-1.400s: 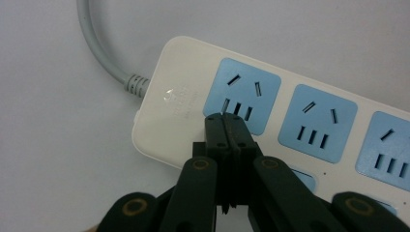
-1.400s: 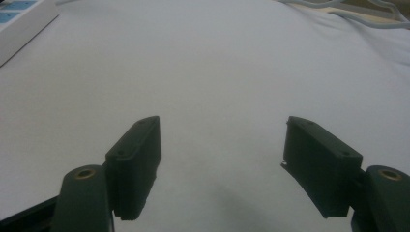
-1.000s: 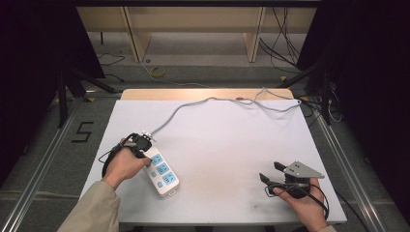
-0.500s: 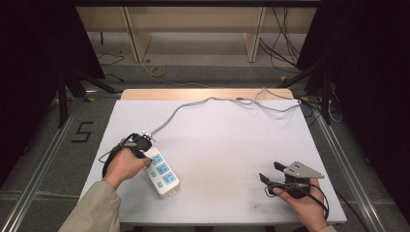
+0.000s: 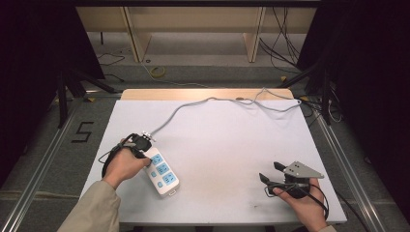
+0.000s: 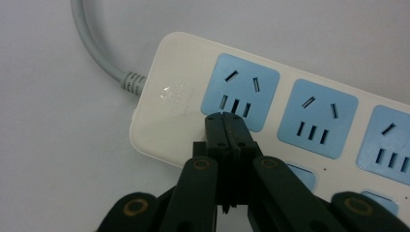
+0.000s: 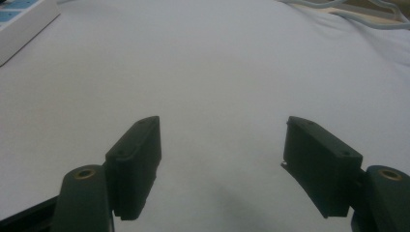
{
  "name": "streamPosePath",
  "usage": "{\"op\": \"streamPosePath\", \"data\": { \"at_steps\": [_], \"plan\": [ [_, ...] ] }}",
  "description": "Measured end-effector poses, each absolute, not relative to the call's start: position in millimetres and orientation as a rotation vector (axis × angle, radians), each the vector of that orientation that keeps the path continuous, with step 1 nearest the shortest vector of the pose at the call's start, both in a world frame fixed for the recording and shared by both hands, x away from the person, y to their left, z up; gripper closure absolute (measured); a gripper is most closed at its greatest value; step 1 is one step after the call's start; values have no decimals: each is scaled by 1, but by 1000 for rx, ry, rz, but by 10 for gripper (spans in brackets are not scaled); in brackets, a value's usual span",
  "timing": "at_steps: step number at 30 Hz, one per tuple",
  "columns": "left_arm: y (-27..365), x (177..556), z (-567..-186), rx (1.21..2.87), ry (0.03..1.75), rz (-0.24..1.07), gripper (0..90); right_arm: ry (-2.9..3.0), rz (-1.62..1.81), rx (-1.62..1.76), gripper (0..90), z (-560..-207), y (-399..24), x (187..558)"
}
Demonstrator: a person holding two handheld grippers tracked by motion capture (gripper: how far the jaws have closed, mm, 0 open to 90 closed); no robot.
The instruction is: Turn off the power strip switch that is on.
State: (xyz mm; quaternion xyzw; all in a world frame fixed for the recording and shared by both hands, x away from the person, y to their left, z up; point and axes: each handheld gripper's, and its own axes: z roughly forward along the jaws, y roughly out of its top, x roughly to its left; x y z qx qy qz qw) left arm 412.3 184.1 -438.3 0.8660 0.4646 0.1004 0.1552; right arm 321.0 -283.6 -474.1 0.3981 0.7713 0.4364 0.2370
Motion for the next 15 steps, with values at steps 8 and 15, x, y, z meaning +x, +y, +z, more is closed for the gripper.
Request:
{"op": "streamPosePath", "data": {
  "at_steps": [8,15],
  "plan": [
    [185,412,-439,2474,1330,289,899,2114,1198,1091,305,-474,-284,321],
    [185,412,-438,2474,1330,283,899,2114,1197,1092,305,-474,-284,321]
  ]
}}
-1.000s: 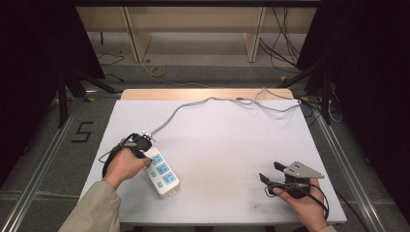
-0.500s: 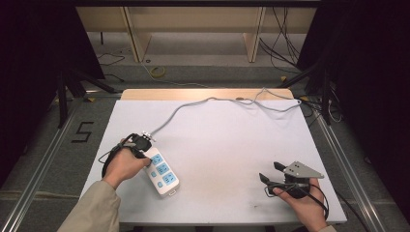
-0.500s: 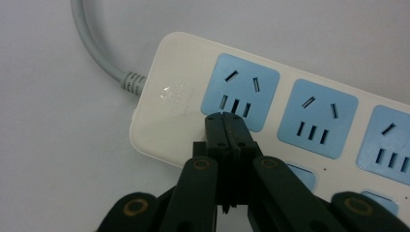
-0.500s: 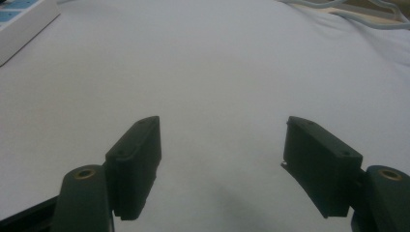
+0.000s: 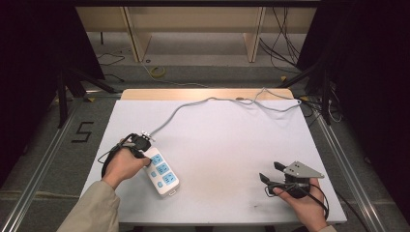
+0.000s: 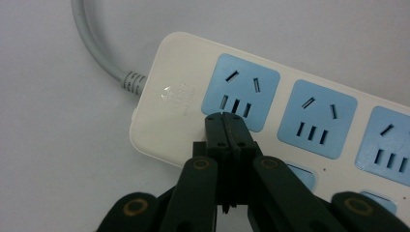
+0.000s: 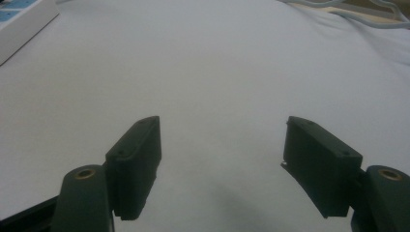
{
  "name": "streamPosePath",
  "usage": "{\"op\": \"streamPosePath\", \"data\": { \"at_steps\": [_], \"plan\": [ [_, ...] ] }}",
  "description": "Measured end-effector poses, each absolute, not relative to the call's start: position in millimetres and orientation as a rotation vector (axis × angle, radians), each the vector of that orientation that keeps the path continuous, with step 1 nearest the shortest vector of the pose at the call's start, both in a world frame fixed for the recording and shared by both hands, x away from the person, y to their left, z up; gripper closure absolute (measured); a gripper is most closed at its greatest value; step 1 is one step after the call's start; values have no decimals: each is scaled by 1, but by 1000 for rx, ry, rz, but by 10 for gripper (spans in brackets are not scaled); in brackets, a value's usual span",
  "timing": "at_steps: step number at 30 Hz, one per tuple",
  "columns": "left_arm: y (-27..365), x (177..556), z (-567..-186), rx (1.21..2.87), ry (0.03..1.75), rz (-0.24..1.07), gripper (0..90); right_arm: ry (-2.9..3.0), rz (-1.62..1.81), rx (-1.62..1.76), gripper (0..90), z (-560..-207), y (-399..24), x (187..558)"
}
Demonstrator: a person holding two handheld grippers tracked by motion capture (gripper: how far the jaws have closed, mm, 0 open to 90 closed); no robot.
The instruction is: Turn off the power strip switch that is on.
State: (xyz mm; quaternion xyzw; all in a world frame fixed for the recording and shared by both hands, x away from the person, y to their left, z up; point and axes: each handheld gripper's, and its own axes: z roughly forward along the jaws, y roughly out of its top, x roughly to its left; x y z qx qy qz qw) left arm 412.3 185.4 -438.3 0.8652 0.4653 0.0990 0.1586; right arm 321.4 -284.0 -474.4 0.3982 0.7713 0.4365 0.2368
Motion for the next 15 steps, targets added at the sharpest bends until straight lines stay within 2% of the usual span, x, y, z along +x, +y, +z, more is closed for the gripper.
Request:
{"op": "streamPosePath", "data": {
  "at_steps": [15],
  "plan": [
    [186,413,-438,2471,1331,280,899,2113,1198,1090,305,-474,-284,321]
  ]
}}
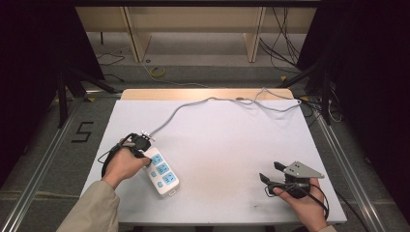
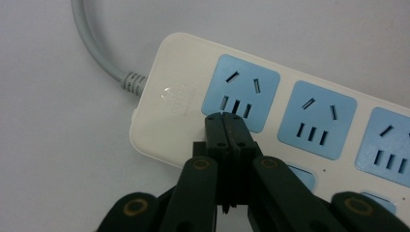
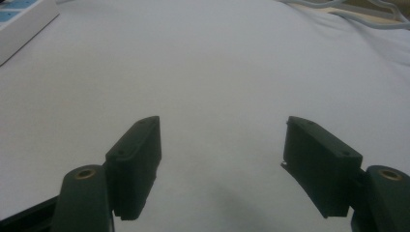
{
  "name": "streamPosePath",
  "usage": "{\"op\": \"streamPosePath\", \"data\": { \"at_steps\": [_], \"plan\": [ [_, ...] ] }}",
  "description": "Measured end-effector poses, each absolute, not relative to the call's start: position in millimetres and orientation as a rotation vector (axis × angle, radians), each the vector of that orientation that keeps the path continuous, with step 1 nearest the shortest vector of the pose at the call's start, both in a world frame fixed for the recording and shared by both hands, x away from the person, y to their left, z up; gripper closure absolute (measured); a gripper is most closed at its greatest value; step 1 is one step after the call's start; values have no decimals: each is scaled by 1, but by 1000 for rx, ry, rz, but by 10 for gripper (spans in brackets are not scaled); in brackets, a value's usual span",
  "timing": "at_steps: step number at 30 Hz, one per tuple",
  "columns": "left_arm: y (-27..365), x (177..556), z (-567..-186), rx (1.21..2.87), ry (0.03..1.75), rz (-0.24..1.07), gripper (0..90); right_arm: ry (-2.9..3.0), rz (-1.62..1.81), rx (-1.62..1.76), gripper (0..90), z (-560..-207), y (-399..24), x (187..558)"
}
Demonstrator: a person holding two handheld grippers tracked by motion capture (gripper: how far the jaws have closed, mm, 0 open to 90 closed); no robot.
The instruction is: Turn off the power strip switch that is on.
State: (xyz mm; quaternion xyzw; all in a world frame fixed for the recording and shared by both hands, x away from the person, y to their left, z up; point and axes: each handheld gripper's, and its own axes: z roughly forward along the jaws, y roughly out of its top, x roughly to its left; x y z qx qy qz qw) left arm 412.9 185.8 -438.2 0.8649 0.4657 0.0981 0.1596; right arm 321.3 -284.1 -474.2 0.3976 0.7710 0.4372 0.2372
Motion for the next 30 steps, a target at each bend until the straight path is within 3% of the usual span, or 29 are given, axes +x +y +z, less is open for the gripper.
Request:
{"op": "streamPosePath", "data": {
  "at_steps": [30],
  "plan": [
    [185,410,-439,2463,1321,309,898,2113,1200,1088,305,-474,-284,321]
  ]
}}
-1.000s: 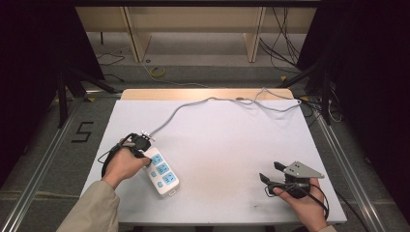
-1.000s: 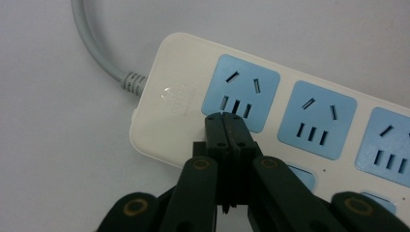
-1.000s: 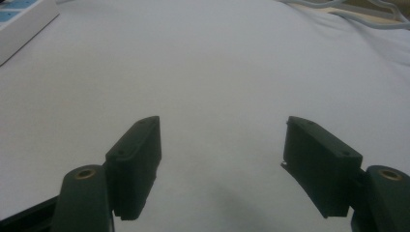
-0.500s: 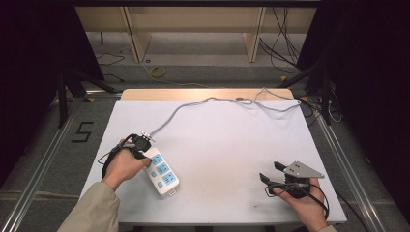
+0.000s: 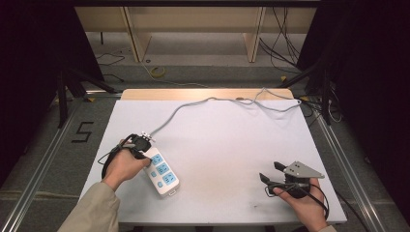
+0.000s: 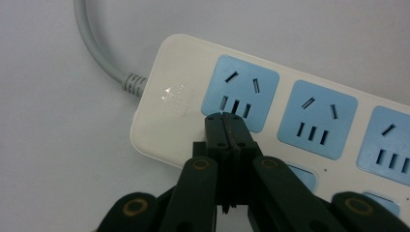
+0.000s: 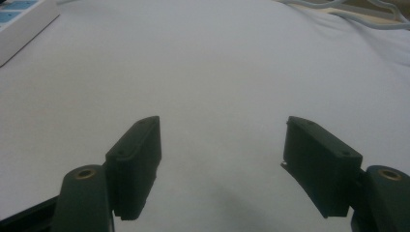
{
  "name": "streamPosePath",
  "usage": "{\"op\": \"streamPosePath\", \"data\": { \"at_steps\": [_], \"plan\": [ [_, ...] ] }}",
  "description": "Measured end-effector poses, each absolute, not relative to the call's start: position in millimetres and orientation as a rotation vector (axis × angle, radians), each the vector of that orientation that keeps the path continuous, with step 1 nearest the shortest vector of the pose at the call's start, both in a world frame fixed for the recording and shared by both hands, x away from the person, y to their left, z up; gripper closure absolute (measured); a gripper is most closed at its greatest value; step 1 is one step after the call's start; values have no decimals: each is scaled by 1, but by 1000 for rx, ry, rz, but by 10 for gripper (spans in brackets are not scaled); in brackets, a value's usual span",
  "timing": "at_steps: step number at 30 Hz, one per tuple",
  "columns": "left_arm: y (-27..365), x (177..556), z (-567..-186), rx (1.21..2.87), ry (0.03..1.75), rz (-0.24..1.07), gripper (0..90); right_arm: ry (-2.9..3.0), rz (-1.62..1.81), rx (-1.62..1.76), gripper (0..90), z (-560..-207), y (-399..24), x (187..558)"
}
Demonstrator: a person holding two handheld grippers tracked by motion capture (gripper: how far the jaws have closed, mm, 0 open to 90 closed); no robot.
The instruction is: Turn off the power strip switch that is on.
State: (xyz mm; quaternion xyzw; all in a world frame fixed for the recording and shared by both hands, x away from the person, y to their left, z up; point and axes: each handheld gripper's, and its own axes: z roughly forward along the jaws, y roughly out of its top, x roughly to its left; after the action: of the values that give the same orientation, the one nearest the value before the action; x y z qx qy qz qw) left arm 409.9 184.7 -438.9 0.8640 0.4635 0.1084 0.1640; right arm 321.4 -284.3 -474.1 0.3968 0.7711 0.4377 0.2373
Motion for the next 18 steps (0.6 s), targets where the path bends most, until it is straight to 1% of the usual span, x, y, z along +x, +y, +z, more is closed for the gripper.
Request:
{"op": "streamPosePath", "data": {
  "at_steps": [18],
  "plan": [
    [189,407,-436,2428,1310,313,896,2113,1201,1088,304,-474,-284,322]
  ]
}}
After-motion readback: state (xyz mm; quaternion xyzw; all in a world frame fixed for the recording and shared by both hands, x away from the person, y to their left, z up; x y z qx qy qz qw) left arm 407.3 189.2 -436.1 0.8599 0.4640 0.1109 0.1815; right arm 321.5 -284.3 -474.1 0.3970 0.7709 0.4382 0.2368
